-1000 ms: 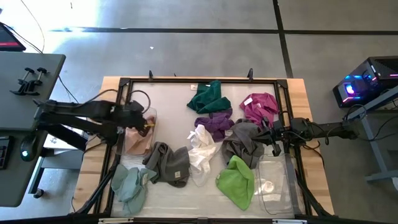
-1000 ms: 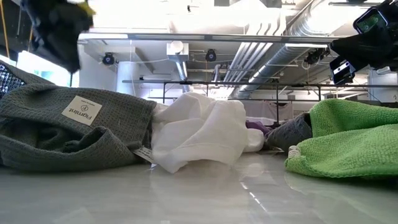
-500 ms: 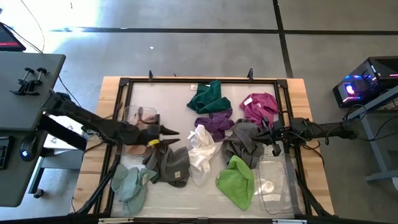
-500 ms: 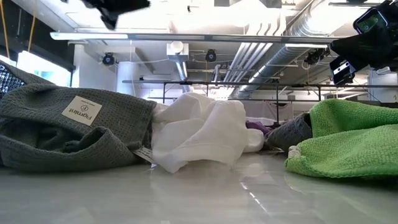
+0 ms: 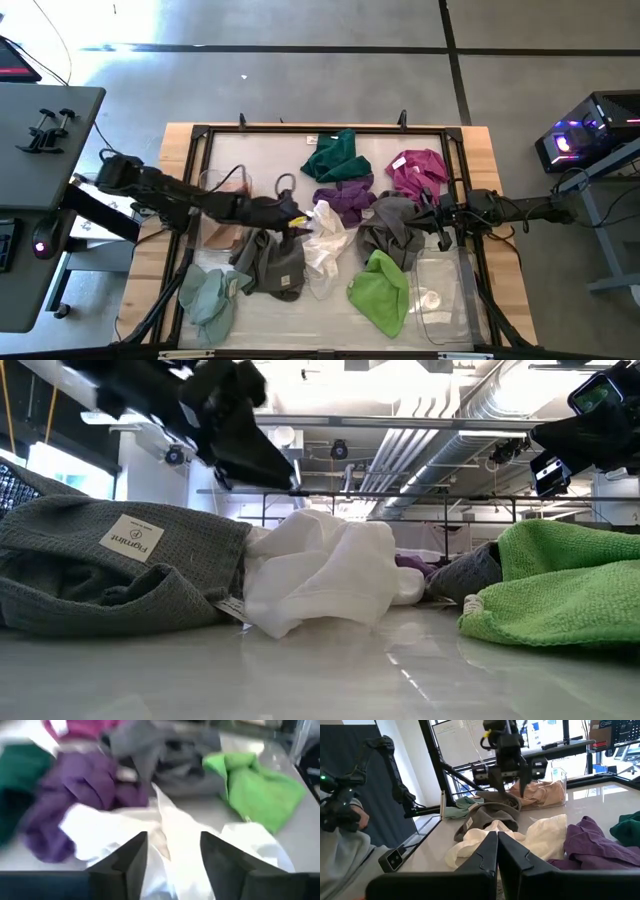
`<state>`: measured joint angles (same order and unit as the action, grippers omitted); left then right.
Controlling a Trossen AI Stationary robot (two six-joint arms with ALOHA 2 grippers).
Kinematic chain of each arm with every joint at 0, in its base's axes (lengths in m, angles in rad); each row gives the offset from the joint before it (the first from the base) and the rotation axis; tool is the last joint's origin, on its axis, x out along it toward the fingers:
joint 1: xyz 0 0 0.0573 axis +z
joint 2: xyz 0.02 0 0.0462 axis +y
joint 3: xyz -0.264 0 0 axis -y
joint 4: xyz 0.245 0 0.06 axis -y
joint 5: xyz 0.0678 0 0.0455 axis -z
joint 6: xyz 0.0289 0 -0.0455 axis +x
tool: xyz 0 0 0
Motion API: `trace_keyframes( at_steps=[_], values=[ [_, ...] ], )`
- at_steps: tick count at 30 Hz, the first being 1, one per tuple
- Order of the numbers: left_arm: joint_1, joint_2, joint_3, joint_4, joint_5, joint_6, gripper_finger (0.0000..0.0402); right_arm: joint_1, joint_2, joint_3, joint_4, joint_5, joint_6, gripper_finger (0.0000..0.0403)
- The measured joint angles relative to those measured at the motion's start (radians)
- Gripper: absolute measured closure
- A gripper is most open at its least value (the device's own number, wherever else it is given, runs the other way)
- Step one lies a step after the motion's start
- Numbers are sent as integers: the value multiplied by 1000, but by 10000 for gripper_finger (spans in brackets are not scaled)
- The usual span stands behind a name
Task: Sort towels by color in basket
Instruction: Put the white towel into the left transparent bin
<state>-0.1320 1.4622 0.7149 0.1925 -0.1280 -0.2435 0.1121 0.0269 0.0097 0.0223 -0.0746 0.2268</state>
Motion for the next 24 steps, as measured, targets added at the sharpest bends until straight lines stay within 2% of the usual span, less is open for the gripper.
trace_keyframes(
  at_steps=[5,9,12,19,22,24],
  values=[
    [48,135,131,-62,176,49,163,0,0,0,0,0,0,402],
    [56,254,209,-98,209,64,123,0,0,0,0,0,0,402],
    [47,330,245,-131,203,100,113,0,0,0,0,0,0,402],
    [20,473,308,-197,66,156,123,0,0,0,0,0,0,402],
    [8,506,336,-211,1,165,156,0,0,0,0,0,0,402],
    [4,523,340,-208,-12,166,193,0,0,0,0,0,0,402]
  ],
)
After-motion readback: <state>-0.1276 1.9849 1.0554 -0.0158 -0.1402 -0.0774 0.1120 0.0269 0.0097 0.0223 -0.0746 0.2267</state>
